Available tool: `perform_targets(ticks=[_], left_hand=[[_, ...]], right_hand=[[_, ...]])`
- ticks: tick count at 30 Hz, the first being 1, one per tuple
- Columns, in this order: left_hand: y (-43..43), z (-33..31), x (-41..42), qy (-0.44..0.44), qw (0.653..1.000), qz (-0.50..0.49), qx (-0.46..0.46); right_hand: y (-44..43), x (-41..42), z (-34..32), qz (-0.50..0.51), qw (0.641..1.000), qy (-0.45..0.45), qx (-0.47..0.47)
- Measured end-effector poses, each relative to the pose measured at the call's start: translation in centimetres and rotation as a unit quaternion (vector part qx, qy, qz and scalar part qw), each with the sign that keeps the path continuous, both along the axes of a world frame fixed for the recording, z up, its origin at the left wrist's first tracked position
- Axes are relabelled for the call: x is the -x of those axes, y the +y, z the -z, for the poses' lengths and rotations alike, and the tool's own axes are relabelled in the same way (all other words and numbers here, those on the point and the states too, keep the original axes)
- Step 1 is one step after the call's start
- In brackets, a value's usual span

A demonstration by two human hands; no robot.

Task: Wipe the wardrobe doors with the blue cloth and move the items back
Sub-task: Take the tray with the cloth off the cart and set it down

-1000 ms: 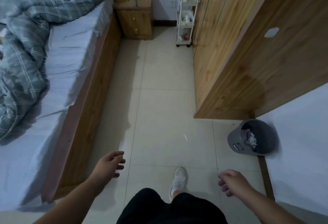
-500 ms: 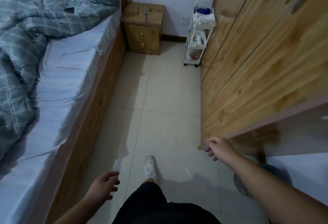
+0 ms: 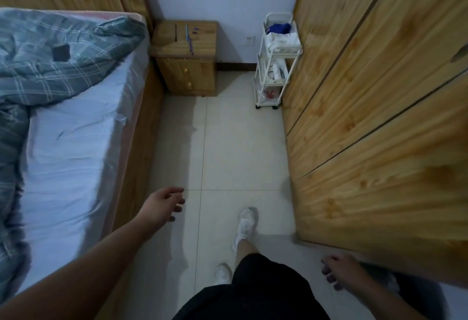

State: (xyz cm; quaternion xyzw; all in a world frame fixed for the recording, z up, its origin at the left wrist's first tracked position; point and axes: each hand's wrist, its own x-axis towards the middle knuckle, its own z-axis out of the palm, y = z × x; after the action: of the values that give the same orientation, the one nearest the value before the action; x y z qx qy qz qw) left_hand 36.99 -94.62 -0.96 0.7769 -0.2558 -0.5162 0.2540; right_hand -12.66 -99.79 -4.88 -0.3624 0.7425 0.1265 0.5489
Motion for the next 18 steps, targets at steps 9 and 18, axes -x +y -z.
perform_targets(ticks=[9, 18], left_hand=[[-5.1, 1.2, -3.5, -0.002, 0.996, -0.060, -0.069], [-12.9, 5.0, -12.5, 0.015, 0.988, -0.115, -0.105]], right_hand=[[-21.2, -13.8, -1.5, -0.091, 0.986, -0.055, 0.132], [-38.0, -26.1, -4.3, -0.087, 0.974, -0.092, 0.189]])
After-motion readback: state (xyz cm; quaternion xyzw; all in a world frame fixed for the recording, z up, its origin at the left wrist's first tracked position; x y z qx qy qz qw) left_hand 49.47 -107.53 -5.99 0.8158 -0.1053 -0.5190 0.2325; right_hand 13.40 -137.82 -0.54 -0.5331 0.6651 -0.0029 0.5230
